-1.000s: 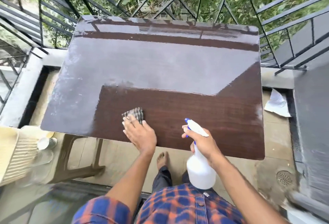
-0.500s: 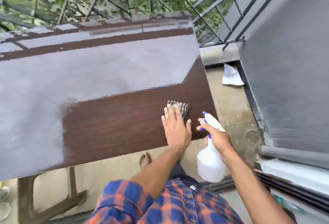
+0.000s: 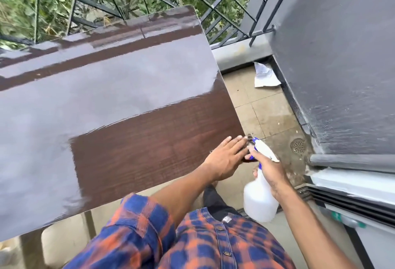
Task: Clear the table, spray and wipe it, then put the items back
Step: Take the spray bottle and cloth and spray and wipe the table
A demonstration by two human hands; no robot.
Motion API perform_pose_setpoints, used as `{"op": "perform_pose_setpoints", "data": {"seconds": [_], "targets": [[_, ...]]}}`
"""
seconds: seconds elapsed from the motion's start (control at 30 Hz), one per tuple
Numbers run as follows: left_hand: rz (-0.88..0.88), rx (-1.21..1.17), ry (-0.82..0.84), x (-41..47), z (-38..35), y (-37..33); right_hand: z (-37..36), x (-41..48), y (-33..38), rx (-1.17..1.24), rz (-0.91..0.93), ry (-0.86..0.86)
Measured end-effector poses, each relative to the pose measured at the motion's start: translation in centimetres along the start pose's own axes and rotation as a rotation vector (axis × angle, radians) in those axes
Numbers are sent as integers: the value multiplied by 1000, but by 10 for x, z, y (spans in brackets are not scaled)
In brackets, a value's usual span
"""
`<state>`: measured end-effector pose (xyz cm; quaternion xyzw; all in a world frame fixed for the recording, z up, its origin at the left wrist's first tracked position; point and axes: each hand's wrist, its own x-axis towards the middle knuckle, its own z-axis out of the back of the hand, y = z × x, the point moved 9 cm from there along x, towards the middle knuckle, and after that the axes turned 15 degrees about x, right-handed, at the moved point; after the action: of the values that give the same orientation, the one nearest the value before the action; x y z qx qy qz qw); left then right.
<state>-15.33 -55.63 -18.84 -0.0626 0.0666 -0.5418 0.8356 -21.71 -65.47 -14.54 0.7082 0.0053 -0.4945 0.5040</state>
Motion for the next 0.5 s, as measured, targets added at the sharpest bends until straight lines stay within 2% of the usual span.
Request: {"op": "perform_pose_setpoints", "data": {"seconds": [0.27, 0.5], "targets": [[-81, -118, 51, -38, 10, 17, -35, -19, -8, -131, 32, 47], [-56, -52, -46, -168, 14, 66, -127, -65, -47, -126, 79, 125]]}}
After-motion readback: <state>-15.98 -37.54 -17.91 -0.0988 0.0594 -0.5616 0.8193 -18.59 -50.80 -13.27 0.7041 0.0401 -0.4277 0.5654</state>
